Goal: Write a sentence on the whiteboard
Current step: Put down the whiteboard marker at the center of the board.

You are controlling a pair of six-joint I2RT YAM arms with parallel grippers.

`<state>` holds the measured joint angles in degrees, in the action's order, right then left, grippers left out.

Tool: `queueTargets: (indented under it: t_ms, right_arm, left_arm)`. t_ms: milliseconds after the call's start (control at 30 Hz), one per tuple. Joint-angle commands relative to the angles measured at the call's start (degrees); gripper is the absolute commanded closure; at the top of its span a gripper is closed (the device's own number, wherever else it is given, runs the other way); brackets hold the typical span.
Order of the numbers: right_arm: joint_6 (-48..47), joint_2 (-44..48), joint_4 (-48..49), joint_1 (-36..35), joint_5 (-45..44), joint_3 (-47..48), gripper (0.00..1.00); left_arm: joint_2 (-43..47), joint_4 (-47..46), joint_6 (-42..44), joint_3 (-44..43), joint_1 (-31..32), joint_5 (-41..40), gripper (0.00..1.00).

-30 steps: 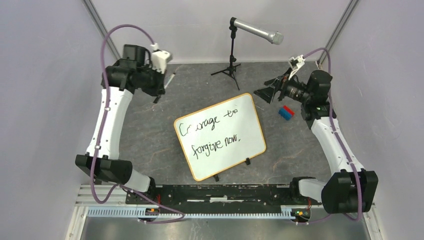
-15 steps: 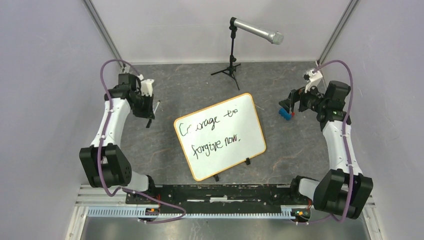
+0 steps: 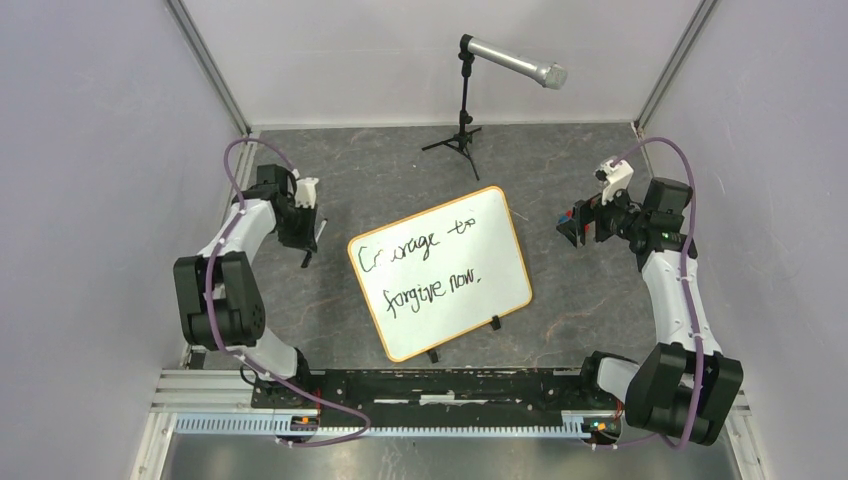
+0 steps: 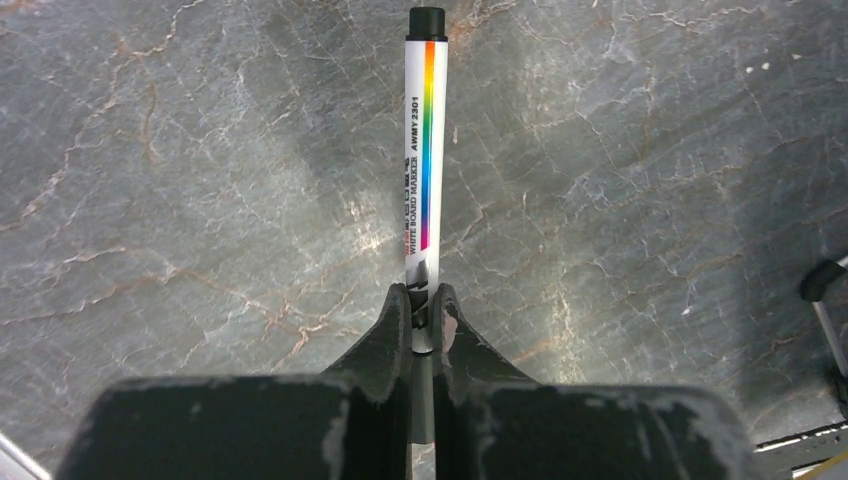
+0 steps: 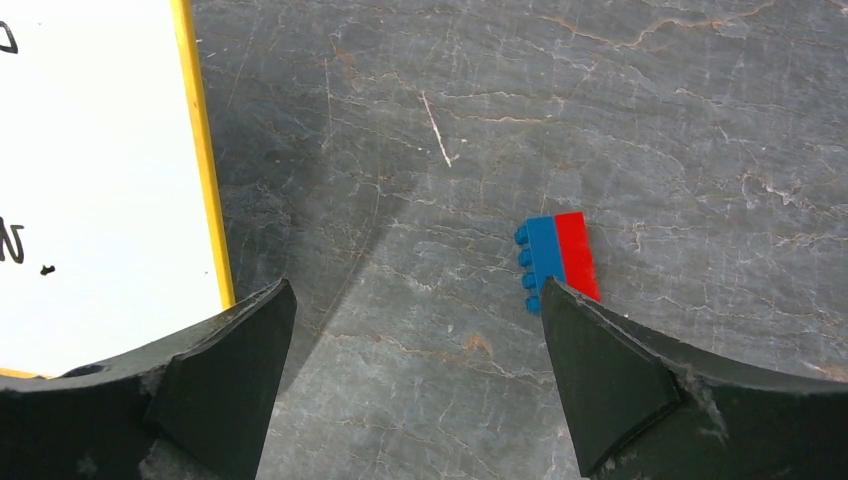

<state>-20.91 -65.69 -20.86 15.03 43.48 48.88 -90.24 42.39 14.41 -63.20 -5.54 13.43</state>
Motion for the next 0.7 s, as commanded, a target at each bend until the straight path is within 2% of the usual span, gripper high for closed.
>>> queueTargets:
  t_ms: [0,200,667]
  right_arm:
    - [-1.86,0.71,-0.12,0.15,0.68,-0.02,0.02]
    - [-2.03,-0.22,-1.11,0.1,1.12,0.93,0.02]
    - [-2.07,-1.44,-1.49,0.15,1.61,1.3,0.02]
  left_arm:
    - [-3.02,-3.48,0.77,0.21,-0.31,-0.38,0.93]
    - [-6.65,-3.9,1.28,0.25,-0.26,-1.01,0.9]
    - [-11.47,-3.3,3.05,1.66,0.36,-3.91,0.78]
